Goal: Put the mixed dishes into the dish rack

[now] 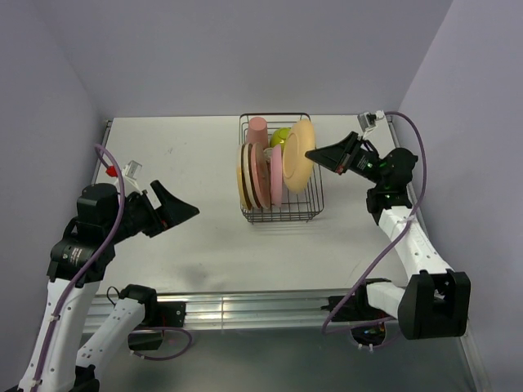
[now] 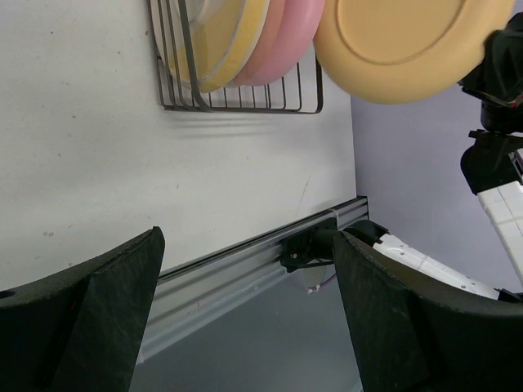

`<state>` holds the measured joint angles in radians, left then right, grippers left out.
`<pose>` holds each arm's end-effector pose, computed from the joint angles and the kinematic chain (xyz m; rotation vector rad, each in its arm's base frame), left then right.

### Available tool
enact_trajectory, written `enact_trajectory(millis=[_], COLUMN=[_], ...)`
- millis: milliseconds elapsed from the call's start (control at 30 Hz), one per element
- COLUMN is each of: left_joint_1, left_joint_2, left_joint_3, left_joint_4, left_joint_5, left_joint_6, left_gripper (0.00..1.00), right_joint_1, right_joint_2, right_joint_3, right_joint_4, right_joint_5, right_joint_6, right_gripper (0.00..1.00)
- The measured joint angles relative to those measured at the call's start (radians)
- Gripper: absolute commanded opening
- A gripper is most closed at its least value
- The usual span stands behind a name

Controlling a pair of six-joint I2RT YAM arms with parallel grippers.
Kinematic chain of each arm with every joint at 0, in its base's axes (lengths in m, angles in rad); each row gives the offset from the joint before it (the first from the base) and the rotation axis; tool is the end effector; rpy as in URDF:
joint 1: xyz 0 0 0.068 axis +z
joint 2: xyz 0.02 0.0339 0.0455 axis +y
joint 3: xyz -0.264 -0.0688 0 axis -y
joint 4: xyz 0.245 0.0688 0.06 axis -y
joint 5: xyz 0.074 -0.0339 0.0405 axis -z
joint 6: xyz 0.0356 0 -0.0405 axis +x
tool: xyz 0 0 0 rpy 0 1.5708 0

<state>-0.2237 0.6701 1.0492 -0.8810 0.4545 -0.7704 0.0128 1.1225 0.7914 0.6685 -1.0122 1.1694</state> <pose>0.1052 -0.0400 0.3729 -0.3010 2.1779 -1.0576 0.2440 0.0333 0.3593 -0.1360 1.5917 1.5685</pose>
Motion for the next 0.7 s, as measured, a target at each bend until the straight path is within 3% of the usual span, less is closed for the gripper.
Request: enact_trajectory(millis=[300, 567, 700], left_joint_1=[0.000, 0.000, 0.000], left_joint_2=[0.002, 0.013, 0.023], left_joint_3=[0.000, 0.000, 0.000], left_joint_4=[0.000, 0.000, 0.000], left_joint_5=[0.000, 0.000, -0.003], left_joint_6=[-0.002, -0.006, -0.010], left_gripper=[0.90, 0.90, 0.90], right_joint_1=[-0.046, -0.046, -0.046], right_joint_2=[0.074, 0.198, 0.215], right_joint_3=[-0.111, -0.183, -0.196], right_joint_4=[0.129, 0.396, 0.430], right_joint_5=[-0.087, -0.087, -0.077], right_joint_6=[0.035, 0.182, 0.194], right_gripper=[0.00, 0.00, 0.00])
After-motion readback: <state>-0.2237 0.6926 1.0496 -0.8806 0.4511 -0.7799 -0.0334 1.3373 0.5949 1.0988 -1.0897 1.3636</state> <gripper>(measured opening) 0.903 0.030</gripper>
